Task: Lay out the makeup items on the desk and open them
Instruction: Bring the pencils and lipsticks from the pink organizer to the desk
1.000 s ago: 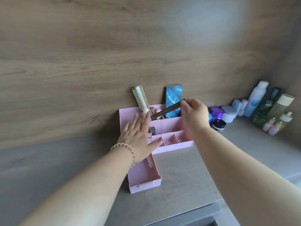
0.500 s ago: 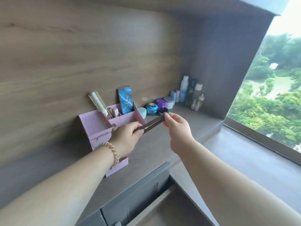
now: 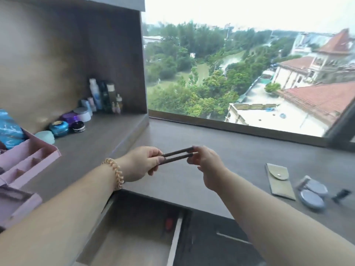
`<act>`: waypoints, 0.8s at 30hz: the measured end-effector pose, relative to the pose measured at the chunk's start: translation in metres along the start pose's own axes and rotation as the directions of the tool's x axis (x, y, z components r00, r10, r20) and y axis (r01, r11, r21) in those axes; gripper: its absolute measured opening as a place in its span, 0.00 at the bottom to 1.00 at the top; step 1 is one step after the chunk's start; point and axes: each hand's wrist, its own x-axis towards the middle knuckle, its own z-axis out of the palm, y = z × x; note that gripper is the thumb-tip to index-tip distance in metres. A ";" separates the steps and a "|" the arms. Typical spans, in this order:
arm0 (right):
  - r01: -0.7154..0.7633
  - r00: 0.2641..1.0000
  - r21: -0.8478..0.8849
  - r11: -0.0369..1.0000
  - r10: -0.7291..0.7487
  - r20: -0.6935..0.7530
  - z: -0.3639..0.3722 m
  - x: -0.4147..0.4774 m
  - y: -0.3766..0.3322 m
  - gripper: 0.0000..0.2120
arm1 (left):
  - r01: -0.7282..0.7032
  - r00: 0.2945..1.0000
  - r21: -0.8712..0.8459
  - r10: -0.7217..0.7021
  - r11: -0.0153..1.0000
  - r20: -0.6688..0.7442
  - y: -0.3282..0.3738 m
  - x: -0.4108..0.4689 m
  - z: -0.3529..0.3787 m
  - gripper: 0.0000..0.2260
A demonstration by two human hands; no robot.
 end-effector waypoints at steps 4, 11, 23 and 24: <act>0.023 0.991 0.010 1.000 -0.022 -0.134 -0.096 -0.024 0.030 0.08 | -0.065 0.968 0.088 0.041 0.994 0.246 0.056 0.025 0.091 0.09; 0.060 0.950 0.123 0.991 -0.019 -0.312 -0.268 -0.051 0.066 0.08 | -0.113 0.949 0.031 0.098 0.993 0.300 0.160 0.064 0.233 0.07; 0.094 0.901 0.194 0.976 0.000 -0.435 -0.476 -0.052 0.091 0.05 | -0.093 0.984 -0.240 0.126 0.966 0.127 0.287 0.104 0.401 0.06; 0.094 0.900 0.200 0.975 0.002 -0.435 -0.480 -0.046 0.093 0.05 | -0.083 0.986 -0.243 0.115 0.966 0.122 0.287 0.109 0.402 0.06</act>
